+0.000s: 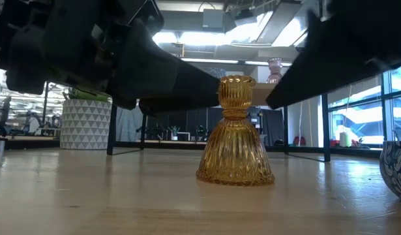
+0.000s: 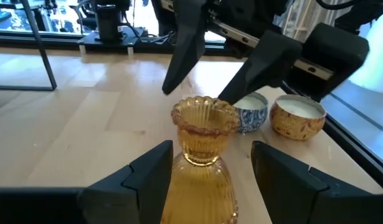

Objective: Pick & Place candle stick holders
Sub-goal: Put the yellow candle holder on the shelf aligned with the pink candle holder

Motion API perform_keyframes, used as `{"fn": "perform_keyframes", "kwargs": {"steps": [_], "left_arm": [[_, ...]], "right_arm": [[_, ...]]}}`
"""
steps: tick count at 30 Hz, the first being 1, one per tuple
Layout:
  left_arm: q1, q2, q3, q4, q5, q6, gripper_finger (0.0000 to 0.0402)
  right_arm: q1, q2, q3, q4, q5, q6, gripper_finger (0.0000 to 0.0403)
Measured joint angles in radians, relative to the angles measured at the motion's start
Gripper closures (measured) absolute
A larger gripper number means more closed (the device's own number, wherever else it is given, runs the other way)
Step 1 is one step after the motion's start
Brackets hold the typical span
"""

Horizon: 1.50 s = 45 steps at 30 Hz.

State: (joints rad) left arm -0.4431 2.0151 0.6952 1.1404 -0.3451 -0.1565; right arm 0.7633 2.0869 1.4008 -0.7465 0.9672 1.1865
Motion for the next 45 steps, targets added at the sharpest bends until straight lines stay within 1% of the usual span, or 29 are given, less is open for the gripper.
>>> {"fn": "perform_keyframes", "kwargs": {"steps": [3, 8, 17, 20, 26, 30, 32, 36, 39, 45], "left_arm": [[0.005, 0.000, 0.000, -0.008, -0.001, 0.003, 0.0188], [0.008, 0.000, 0.000, -0.018, 0.000, 0.005, 0.0188], [0.014, 0.000, 0.000, -0.018, 0.000, 0.005, 0.0188], [0.014, 0.000, 0.000, -0.017, 0.000, 0.005, 0.0188], [0.015, 0.000, 0.000, -0.027, 0.000, 0.005, 0.0188], [0.014, 0.000, 0.000, -0.033, 0.007, 0.005, 0.0188], [0.014, 0.000, 0.000, -0.039, 0.007, 0.005, 0.0188], [0.016, 0.000, 0.000, -0.049, 0.002, 0.004, 0.0188], [0.016, 0.000, 0.000, -0.055, 0.003, 0.003, 0.0188], [0.020, 0.000, 0.000, -0.076, 0.004, -0.003, 0.0189]], "right_arm": [[-0.023, 0.000, -0.023, 0.076, -0.013, -0.050, 0.0213], [-0.051, 0.000, -0.047, 0.202, -0.054, -0.146, 0.0216], [-0.069, 0.000, -0.048, 0.369, -0.053, -0.316, 0.0217], [-0.071, 0.000, -0.048, 0.401, -0.057, -0.365, 0.0217], [-0.070, 0.000, -0.048, 0.434, -0.056, -0.391, 0.0217], [-0.072, 0.000, -0.048, 0.480, -0.076, -0.447, 0.0217], [-0.072, 0.000, -0.048, 0.486, -0.096, -0.466, 0.0217], [-0.065, 0.000, -0.047, 0.454, -0.101, -0.455, 0.0217], [-0.052, 0.000, -0.047, 0.409, -0.099, -0.420, 0.0217], [-0.031, 0.000, -0.047, 0.321, -0.055, -0.324, 0.0217]]}}
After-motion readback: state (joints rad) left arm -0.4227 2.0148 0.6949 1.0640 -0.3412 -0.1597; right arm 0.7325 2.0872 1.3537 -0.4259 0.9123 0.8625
